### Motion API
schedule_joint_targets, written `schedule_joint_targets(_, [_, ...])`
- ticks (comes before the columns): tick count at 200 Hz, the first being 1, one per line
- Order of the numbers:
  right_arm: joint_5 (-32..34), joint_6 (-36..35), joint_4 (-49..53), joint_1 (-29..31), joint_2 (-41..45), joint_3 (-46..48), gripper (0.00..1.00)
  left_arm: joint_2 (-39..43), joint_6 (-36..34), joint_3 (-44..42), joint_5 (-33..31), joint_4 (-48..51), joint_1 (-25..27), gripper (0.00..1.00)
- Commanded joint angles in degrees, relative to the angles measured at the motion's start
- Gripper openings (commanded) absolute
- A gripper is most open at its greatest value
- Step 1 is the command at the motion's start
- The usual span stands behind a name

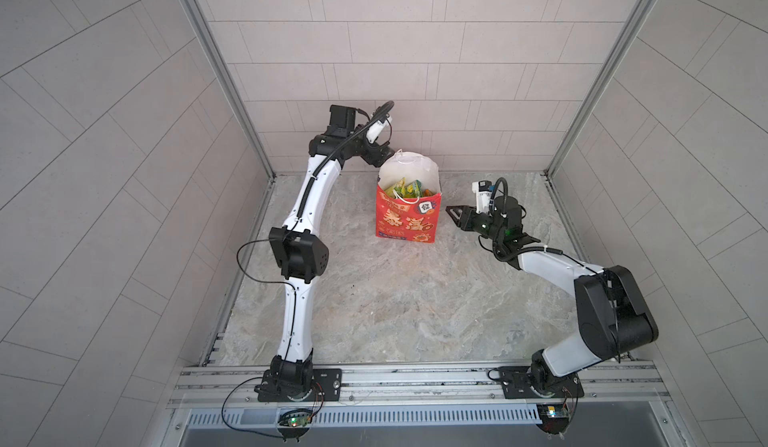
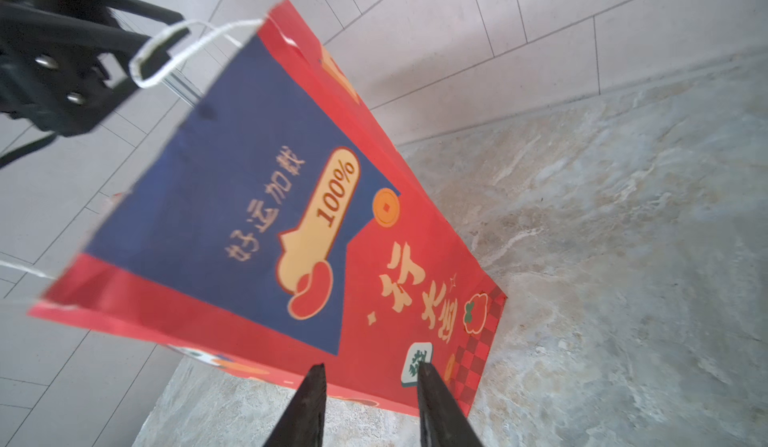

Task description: Take the snacks out of the paper bag

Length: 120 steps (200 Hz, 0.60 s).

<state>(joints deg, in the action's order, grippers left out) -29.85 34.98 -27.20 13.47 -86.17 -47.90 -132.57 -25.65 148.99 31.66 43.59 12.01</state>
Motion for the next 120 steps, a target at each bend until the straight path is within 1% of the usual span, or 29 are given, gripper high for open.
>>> schedule_joint_targets(1, [1.17, -0.04, -1.39, 0.4, 3.55, 2.9, 0.38, -2.98, -2.51, 2.44, -1.22, 2.02, 0.29, 0.84])
schedule_joint_targets(27, [2.57, -1.19, -1.3, 0.59, 5.96, 5.09, 0.39, -4.42, -2.21, 2.54, 1.41, 0.34, 0.51, 0.84])
schedule_joint_targets(56, [2.82, -2.13, -0.65, 0.61, 6.08, 5.13, 0.39, -5.49, -2.91, 3.17, 1.14, -0.9, 1.44, 0.76])
schedule_joint_targets(66, [2.44, -1.86, -1.18, 0.63, 5.85, 5.18, 0.4, -5.8, -2.97, 3.24, 1.46, -1.35, 1.65, 0.66])
schedule_joint_targets(77, [2.18, -1.38, -1.53, 0.59, 5.58, 5.27, 0.4, -5.93, -3.77, 3.33, 1.45, -1.45, 1.83, 0.61])
schedule_joint_targets(94, [2.16, -1.14, -1.87, 0.59, 5.84, 5.61, 0.4, -6.11, -5.16, 3.33, 0.08, -1.11, 2.38, 0.39])
schedule_joint_targets(99, [2.29, -1.09, -1.89, 0.59, 6.0, 5.7, 0.4, -6.11, -5.79, 3.33, -0.06, -0.81, 2.41, 0.33])
schedule_joint_targets(103, [2.25, -1.07, -1.97, 0.62, 6.17, 5.79, 0.4, -6.11, -6.11, 3.33, -0.1, -0.57, 2.51, 0.31])
schedule_joint_targets(112, [2.39, -1.08, -1.9, 0.61, 6.6, 5.91, 0.4, -6.07, -6.65, 3.33, -0.34, -0.21, 2.58, 0.29])
schedule_joint_targets(120, [2.42, -0.97, -1.74, 0.6, 7.11, 6.02, 0.4, -6.03, -7.16, 3.28, -0.46, 0.23, 2.68, 0.21])
